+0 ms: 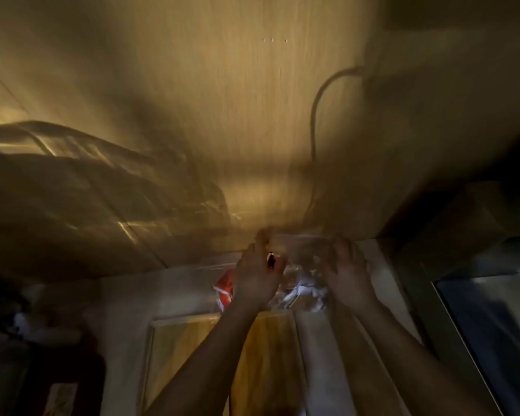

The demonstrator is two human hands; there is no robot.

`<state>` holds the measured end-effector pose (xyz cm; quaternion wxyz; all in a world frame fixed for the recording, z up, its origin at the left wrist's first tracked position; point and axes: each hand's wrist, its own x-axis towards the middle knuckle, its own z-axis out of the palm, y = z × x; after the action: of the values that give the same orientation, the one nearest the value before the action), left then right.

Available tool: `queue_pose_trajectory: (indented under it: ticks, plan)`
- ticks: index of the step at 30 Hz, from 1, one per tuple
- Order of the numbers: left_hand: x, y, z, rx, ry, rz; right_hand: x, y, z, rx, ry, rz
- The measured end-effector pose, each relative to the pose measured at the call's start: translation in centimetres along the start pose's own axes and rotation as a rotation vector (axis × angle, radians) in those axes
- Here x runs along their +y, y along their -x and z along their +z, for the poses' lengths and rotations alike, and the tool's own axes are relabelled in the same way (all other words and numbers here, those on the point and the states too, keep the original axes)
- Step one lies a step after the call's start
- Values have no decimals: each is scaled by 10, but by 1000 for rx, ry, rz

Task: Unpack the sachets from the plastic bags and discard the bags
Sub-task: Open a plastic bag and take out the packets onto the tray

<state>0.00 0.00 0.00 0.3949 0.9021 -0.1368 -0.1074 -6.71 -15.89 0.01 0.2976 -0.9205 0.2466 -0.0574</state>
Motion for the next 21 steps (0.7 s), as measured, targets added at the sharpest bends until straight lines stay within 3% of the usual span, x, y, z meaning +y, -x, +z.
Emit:
queue_pose_trajectory:
  ticks: [4,7,10,15,21]
  plan:
    - [15,3,8,-91,504,-279,13,-6,18,-202,-385,279]
    - [22,5,14,-187,689,-305,12,-6,23,-279,-789,463]
    - [27,10,9,-188,787,-357,6,1,20,-376,-974,561]
    - [28,16,-2,-247,801,-346,-8,7,1,-388,-1050,478]
    - [31,28,-31,-154,699,-143,-29,11,-24,-365,-962,290]
